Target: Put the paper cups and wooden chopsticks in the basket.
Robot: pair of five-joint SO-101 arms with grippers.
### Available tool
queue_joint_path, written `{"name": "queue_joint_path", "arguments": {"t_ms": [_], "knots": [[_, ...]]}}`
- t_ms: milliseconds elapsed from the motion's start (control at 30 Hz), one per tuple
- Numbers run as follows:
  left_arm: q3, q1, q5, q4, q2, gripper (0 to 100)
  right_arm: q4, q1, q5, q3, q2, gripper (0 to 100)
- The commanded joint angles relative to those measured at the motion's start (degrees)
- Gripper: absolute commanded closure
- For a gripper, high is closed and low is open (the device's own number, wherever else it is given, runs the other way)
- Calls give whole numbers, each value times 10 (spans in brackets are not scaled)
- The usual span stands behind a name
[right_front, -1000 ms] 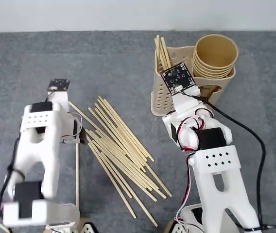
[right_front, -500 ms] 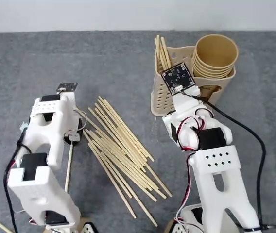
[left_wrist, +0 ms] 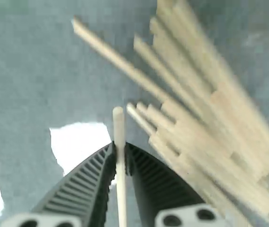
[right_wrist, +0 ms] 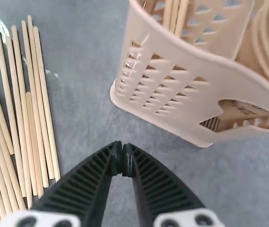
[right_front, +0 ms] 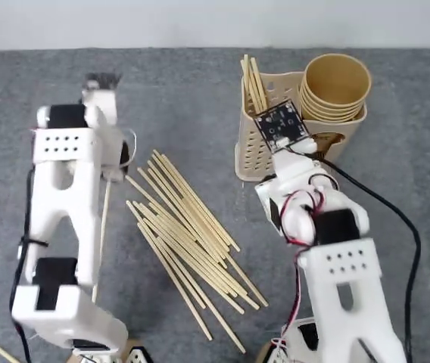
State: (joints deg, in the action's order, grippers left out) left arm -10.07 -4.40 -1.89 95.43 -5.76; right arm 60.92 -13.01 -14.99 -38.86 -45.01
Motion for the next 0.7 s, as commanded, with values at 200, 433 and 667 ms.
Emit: {"name": "queue_joint_path", "arguments": {"t_ms": [200, 433, 667], "knots": [[-195, 40, -135, -74, 55, 988, 46, 8, 4, 16, -153, 981], [-246, 130, -166, -179, 56, 986, 46, 8, 6, -8, -197, 981], [-295, 150, -214, -336, 55, 985, -17, 108, 127, -9, -236, 981]]}}
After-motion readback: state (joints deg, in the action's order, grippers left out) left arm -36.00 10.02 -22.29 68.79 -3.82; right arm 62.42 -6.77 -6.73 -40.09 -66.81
